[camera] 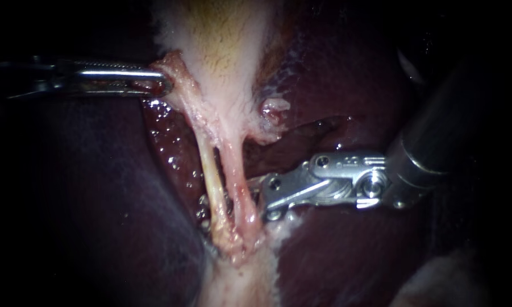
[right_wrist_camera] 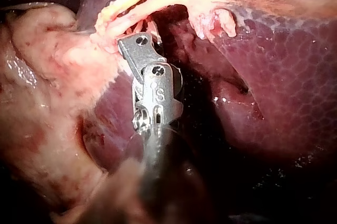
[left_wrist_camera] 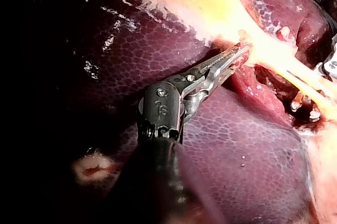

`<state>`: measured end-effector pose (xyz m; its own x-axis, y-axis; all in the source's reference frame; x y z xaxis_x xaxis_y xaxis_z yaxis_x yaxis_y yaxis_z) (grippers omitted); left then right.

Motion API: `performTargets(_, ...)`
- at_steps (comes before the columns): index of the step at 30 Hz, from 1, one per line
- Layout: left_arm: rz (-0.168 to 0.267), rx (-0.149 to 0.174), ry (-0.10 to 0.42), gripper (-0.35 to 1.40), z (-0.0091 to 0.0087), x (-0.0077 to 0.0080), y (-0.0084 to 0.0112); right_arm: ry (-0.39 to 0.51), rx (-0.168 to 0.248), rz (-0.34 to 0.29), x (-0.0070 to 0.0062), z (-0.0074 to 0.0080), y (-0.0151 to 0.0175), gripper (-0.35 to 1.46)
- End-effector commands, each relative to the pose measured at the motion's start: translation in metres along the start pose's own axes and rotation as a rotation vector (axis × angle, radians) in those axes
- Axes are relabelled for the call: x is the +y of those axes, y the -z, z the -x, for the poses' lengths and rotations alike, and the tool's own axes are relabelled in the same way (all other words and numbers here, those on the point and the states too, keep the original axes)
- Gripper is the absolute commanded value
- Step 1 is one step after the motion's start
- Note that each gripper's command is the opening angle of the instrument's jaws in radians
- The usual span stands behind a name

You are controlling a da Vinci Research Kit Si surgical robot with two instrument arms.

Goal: Clipping first clip left tube

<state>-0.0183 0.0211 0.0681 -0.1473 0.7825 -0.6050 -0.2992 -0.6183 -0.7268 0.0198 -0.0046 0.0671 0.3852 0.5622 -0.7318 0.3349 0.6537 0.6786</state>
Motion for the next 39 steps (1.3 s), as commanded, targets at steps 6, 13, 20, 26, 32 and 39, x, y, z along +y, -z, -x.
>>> performTargets(6, 0.0, 0.0, 0.0, -0.35, 0.0, 0.0, 0.0, 0.0, 0.0, -0.001, 0.0, -0.0001, 0.0001, 0.18)
performTargets(13, 0.0, 0.0, 0.0, -0.35, 0.0, 0.0, 0.0, -0.001, 0.001, 0.001, 0.0002, -0.0001, 0.0, 0.34)
performTargets(20, 0.0, 0.0, 0.0, -0.35, 0.0, 0.0, 0.0, -0.001, 0.002, 0.004, 0.0005, -0.0001, 0.0001, 0.4)
performTargets(26, 0.0, 0.0, 0.0, -0.35, 0.0, 0.0, 0.0, 0.0, 0.004, 0.014, 0.001, 0.0004, 0.0009, 0.4)
performTargets(32, -0.001, 0.0, 0.0, -0.35, 0.0, 0.0, 0.0, 0.0, -0.009, 0.046, 0.002, 0.0012, 0.0022, 0.42)
performTargets(39, -0.001, 0.0, 0.0, -0.35, 0.0, 0.0001, 0.0, 0.032, -0.048, 0.112, 0.0034, 0.0022, 0.0041, 0.45)
